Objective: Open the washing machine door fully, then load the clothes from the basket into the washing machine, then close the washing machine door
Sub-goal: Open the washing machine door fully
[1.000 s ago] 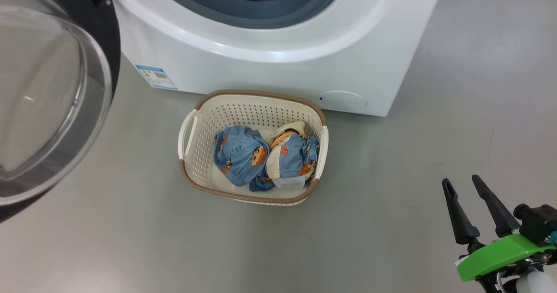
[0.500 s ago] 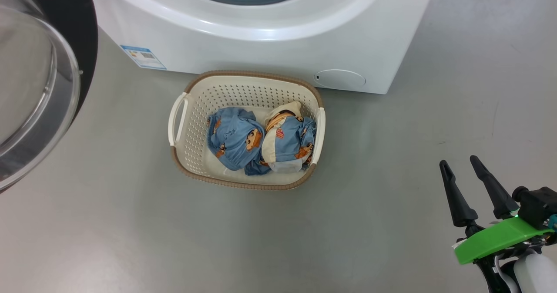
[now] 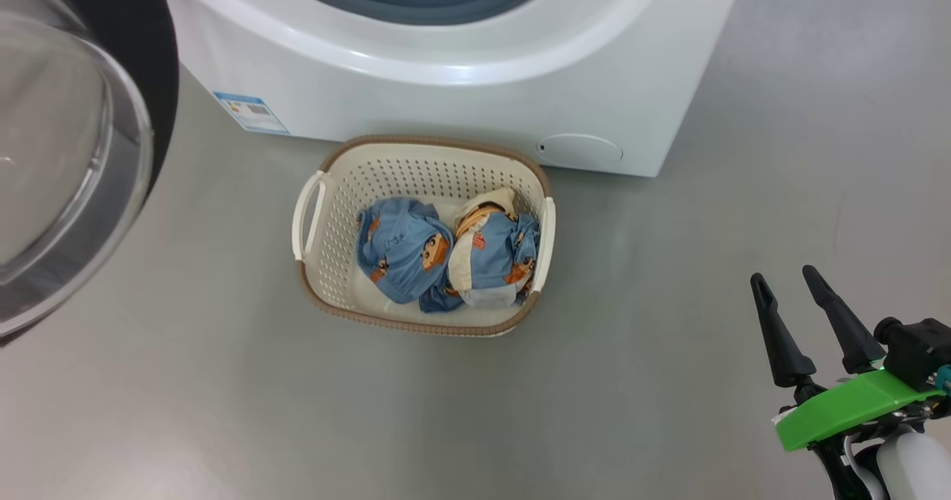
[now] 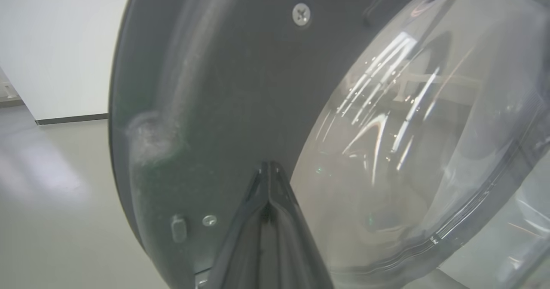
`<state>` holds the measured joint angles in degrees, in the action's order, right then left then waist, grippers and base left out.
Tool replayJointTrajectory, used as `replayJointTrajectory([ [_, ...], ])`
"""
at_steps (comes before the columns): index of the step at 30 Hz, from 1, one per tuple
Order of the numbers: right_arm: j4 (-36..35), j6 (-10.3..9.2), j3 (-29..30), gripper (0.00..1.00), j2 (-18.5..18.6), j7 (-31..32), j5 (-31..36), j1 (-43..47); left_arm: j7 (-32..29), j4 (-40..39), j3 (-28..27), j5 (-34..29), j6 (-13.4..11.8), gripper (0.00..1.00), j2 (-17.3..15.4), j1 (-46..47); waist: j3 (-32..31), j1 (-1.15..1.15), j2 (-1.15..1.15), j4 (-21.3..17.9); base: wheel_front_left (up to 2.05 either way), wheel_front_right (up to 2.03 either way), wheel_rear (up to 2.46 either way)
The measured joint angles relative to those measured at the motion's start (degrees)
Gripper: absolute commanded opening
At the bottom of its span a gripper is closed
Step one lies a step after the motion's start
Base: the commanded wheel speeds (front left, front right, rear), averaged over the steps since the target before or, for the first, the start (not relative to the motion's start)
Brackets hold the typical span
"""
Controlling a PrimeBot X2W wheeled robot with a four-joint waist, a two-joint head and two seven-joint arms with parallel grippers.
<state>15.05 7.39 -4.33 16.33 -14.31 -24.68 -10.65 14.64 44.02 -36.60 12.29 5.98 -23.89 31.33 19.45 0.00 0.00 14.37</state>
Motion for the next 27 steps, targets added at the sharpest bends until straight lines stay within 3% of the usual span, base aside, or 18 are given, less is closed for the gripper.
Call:
replayJointTrajectory([
  [1, 0.09, 0.01, -0.01, 1.00, -0.01, 0.00, 0.00, 0.07, 0.00, -1.31, -0.08, -0.48, 0.63, 0.01, 1.08, -1.17, -0.73, 0.00, 0.00, 0.16, 0.00, 0.00, 0.00],
  [5, 0.31, 0.01, -0.26, 1.00, 0.00, 0.00, -0.02, 0.47, 0.00, -3.44, -0.68, -0.48, 0.94, 0.28, 3.93, -4.33, -2.42, 0.00, 0.00, 0.65, 0.00, 0.00, 0.00],
  [7, 0.41, 0.01, -0.44, 1.00, 0.02, 0.00, -0.10, 0.96, 0.00, -4.44, -0.76, -0.46, 1.14, 0.53, 5.04, -5.93, -3.39, 0.00, 0.00, 0.90, 0.00, 0.00, 0.00],
  [9, 0.60, 0.01, -0.53, 1.00, 0.03, 0.00, -0.16, 1.62, 0.00, -5.82, -0.73, -0.34, 1.37, 0.90, 5.88, -7.54, -4.44, 0.00, 0.00, 1.14, 0.00, 0.00, 0.00],
  [10, 0.64, 0.01, -0.54, 1.00, 0.04, 0.00, -0.19, 1.92, 0.00, -6.72, -0.22, 0.00, 1.37, 1.00, 6.34, -8.31, -4.97, 0.00, 0.00, 1.26, 0.00, 0.00, 0.00],
  [21, 1.07, 0.01, -1.05, 1.00, 0.00, 0.00, -0.93, 4.89, 0.00, -17.64, 9.22, 6.95, 1.43, 1.00, 9.84, -19.36, -10.64, 0.00, 0.00, 2.09, 0.00, 0.00, 0.00],
  [27, 0.92, 0.01, -0.71, 1.00, -0.18, 0.00, -1.16, 6.16, 0.00, -23.58, 15.30, 7.75, 1.43, 1.00, 11.99, -23.62, -12.58, 0.00, 0.00, 1.69, 0.00, 0.00, 0.00],
])
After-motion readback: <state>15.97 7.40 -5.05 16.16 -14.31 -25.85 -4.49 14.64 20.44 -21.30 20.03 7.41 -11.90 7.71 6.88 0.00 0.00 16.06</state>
